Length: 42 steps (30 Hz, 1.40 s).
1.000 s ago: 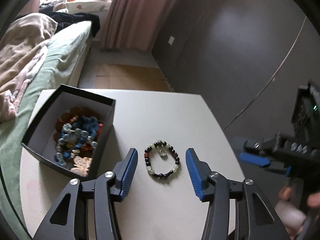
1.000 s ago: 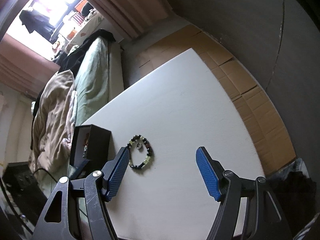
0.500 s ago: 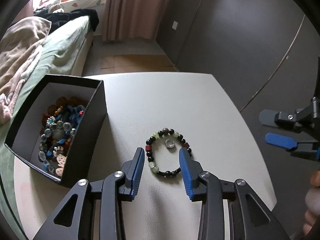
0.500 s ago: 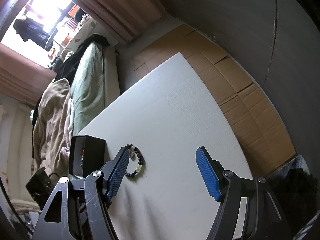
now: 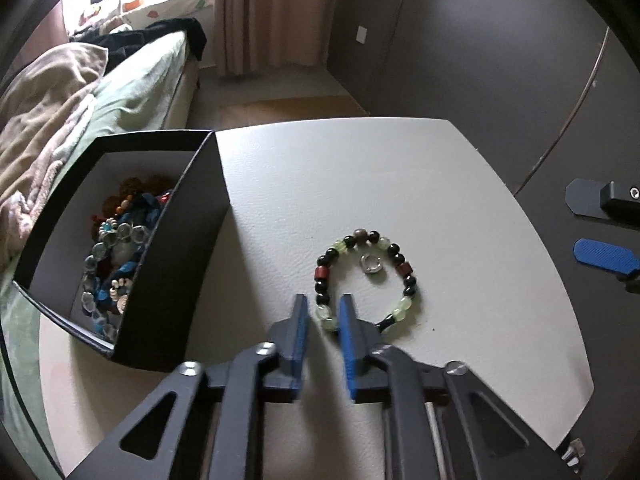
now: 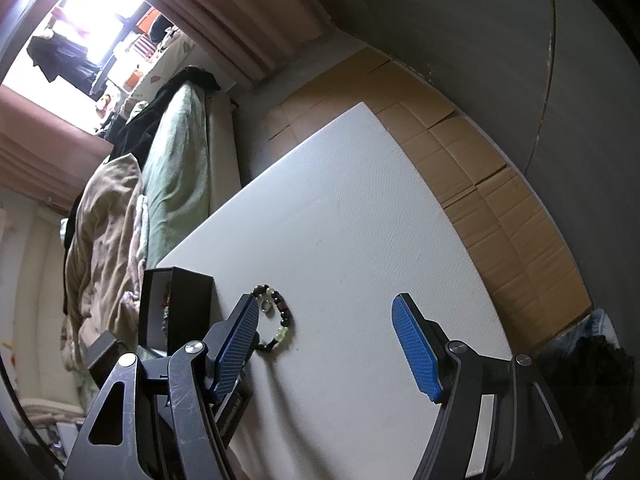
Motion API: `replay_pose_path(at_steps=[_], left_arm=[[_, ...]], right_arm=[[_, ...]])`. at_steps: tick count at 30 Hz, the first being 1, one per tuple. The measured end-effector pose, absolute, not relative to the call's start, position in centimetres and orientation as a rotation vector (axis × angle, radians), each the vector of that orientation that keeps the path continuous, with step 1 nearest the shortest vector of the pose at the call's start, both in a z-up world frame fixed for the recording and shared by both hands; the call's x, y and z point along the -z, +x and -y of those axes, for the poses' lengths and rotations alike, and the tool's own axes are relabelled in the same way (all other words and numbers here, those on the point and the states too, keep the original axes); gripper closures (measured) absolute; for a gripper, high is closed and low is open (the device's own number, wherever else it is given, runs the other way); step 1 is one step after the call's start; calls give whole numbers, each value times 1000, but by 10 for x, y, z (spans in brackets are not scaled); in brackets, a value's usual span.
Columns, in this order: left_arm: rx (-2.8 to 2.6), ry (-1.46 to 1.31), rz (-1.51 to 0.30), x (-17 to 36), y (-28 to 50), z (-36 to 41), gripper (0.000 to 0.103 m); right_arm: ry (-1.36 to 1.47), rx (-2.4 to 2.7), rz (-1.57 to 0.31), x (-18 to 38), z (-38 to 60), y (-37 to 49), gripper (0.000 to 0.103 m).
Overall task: Organize jewelry
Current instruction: 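Close the left tool on the black-and-green beaded bracelet, then carry the bracelet into the box with the left tool while the right tool grasps the silver ring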
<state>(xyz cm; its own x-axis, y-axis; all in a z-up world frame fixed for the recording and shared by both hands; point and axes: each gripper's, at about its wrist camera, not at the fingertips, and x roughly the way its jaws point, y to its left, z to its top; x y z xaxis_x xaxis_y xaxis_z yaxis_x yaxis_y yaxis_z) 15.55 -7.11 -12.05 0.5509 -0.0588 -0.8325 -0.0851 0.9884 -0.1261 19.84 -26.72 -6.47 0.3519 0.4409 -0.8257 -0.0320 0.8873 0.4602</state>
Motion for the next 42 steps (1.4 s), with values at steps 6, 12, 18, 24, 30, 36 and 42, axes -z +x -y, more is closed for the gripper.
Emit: replay_pose_path(at_steps=[6, 12, 18, 24, 30, 36, 42], left_arm=[[24, -238, -975, 113, 150, 59, 96], [67, -283, -887, 87, 140, 49, 96], [96, -347, -833, 67, 136, 37, 96], [100, -385, -793, 54, 133, 22, 96], [87, -433, -753, 45, 129, 0, 96], [78, -474, -724, 38, 128, -19, 96], [79, -508, -687, 28, 121, -34, 96]], right_arm=[[385, -320, -1187, 67, 261, 195, 33], [370, -330, -1193, 69, 251, 193, 33], [333, -347, -1212, 74, 235, 194, 33], [328, -386, -1222, 79, 219, 195, 34], [291, -424, -1241, 87, 194, 196, 49], [268, -426, -1283, 103, 175, 200, 65], [220, -427, -1299, 112, 157, 202, 68]])
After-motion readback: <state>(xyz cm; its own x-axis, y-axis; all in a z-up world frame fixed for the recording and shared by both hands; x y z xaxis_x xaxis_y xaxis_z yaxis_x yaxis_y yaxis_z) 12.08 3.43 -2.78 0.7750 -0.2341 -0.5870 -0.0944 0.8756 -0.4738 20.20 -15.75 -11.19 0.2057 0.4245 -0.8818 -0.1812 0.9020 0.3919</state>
